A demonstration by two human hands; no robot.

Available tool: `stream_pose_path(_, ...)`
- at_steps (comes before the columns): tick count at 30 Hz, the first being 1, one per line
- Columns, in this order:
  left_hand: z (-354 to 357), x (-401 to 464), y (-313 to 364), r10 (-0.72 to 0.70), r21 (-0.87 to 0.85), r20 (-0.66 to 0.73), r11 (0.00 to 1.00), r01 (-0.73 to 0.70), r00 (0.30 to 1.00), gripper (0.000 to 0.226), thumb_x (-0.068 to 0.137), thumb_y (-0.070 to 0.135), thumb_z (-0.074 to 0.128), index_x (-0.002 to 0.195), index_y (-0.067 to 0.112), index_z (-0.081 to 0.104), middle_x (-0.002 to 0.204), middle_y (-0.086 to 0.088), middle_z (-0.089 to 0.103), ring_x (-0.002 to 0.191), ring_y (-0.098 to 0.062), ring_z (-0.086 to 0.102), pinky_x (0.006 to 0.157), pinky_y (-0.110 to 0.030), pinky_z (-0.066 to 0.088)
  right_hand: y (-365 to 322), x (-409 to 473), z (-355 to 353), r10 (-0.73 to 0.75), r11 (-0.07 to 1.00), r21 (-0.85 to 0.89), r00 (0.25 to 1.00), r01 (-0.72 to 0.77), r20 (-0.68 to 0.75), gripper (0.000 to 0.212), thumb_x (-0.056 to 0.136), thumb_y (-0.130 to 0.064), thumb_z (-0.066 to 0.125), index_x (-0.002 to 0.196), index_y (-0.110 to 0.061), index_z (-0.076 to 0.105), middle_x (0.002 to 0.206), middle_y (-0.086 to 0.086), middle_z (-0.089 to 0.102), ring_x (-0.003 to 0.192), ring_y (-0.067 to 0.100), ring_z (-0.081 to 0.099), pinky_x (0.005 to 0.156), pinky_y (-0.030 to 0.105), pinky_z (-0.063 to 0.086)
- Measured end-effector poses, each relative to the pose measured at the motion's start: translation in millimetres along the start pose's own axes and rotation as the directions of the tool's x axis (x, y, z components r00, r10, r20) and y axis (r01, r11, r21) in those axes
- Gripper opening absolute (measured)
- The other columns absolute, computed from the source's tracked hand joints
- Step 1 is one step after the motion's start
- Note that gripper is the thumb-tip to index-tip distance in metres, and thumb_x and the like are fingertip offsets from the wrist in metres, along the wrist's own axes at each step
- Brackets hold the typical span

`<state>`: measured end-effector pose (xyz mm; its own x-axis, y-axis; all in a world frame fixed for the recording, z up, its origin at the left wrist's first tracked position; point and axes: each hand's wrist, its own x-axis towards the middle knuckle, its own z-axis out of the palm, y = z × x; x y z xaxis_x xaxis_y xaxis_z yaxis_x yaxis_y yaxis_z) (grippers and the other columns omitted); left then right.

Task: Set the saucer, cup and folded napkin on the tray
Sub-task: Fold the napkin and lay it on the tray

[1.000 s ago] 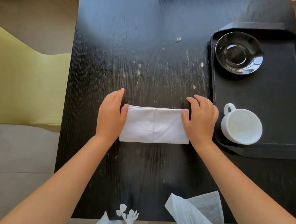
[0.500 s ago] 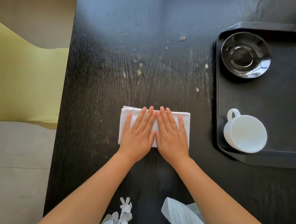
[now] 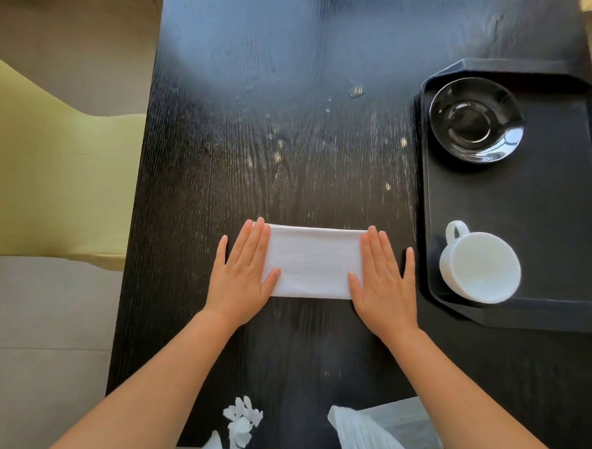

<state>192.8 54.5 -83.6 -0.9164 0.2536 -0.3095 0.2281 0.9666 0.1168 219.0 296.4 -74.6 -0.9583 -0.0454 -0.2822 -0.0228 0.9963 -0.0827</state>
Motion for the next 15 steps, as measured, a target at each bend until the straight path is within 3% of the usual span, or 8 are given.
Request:
stream_pose_path(3, -5.2, -0.5, 2.5, 0.009, -0.047, 0.01, 0.999, -0.009, 1.0, 0.069, 0.095, 0.046, 0.023, 0.145, 0.014, -0.014, 0.159, -0.006, -0.005, 0.142, -0.017, -0.016, 0.117, -0.046, 0.0, -4.2, -1.0, -4.3, 0.014, 0.998, 0.062, 1.0, -0.015, 0.016, 0.069, 0.095, -0.036, 0.037, 0.148, -0.01, 0.001, 0.158, 0.004, 0.001, 0.145, 0.018, -0.002, 0.115, 0.055, 0.003)
stream_pose_path(6, -17.6, -8.5, 14.7, -0.136, -0.185, -0.057, 0.975, 0.123, 0.989, 0.075, 0.093, 0.037, 0.045, 0.148, 0.008, 0.004, 0.158, -0.013, 0.008, 0.145, -0.026, 0.008, 0.113, -0.045, 0.022, -13.3, -6.4, -13.8, 0.088, 0.978, 0.192, 0.995, -0.077, -0.052, 0.063, 0.095, -0.028, 0.044, 0.148, -0.008, 0.015, 0.158, 0.011, 0.017, 0.145, 0.025, 0.011, 0.115, 0.051, 0.014)
stream_pose_path(10, -28.9, -18.1, 27.1, -0.458, -0.41, -0.063, 0.822, 0.396, 0.887, 0.062, 0.089, 0.029, 0.056, 0.14, 0.003, 0.032, 0.142, -0.015, 0.04, 0.129, -0.029, 0.037, 0.096, -0.044, 0.042, -20.6, -8.4, -25.0, 0.378, 0.796, 0.543, 0.92, -0.269, -0.099, 0.05, 0.095, -0.018, 0.049, 0.141, -0.003, 0.034, 0.13, 0.016, 0.051, 0.123, 0.031, 0.042, 0.1, 0.043, 0.04)
stream_pose_path(13, -33.1, -17.3, 27.2, -0.527, -0.551, -0.007, 0.711, 0.437, 0.85, 0.05, 0.089, 0.023, 0.058, 0.132, 0.003, 0.044, 0.127, -0.016, 0.051, 0.115, -0.029, 0.049, 0.09, -0.043, 0.048, -22.8, -8.3, -28.0, 0.498, 0.645, 0.652, 0.866, -0.399, 0.037, 0.044, 0.096, -0.017, 0.049, 0.137, -0.005, 0.041, 0.11, 0.014, 0.059, 0.106, 0.026, 0.052, 0.087, 0.037, 0.044)
stream_pose_path(15, -34.5, -14.7, 24.6, -0.555, -0.651, 0.055, 0.61, 0.451, 0.83, 0.039, 0.088, 0.02, 0.058, 0.124, 0.005, 0.051, 0.117, -0.015, 0.056, 0.102, -0.026, 0.055, 0.083, -0.038, 0.051, -24.1, -9.9, -27.0, 0.517, 0.614, 0.664, 0.853, -0.425, 0.069, 0.041, 0.095, -0.018, 0.05, 0.134, -0.006, 0.045, 0.103, 0.013, 0.061, 0.099, 0.023, 0.054, 0.082, 0.033, 0.043)
